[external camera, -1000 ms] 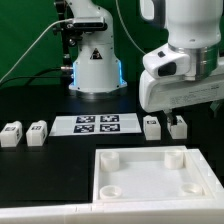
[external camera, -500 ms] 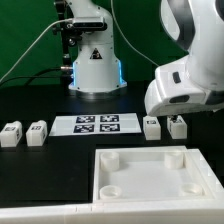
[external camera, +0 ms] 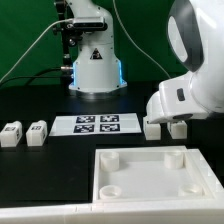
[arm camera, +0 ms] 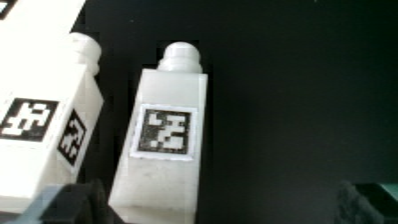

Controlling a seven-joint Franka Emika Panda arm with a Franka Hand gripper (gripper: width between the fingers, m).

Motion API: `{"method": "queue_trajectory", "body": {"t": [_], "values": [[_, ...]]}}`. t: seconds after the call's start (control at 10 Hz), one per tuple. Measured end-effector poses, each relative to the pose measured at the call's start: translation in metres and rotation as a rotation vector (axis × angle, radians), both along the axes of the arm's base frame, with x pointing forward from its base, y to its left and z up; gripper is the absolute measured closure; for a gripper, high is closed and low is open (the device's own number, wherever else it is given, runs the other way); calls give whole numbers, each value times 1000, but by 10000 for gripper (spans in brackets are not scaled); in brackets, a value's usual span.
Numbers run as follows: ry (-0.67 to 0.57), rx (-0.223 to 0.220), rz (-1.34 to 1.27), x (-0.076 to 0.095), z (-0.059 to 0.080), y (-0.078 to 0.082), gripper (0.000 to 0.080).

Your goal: Assemble one leg

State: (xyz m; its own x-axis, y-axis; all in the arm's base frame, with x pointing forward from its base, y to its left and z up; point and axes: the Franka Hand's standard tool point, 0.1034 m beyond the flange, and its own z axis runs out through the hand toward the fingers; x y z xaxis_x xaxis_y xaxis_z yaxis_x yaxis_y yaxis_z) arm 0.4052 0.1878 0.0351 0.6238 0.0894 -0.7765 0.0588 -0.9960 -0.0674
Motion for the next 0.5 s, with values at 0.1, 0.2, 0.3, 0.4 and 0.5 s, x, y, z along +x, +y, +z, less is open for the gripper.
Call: {"method": "queue_trajectory", "body": {"t": [0.1, 0.2, 0.3, 0.4, 0.5], "values": [[12, -3, 1, -6, -3, -1, 150], [28, -7, 5, -14, -7, -2, 150], [39, -11, 8, -21, -10, -3, 150], [42, -12, 8, -25, -12, -4, 150], [42, -13, 8, -28, -15, -4, 150]]}}
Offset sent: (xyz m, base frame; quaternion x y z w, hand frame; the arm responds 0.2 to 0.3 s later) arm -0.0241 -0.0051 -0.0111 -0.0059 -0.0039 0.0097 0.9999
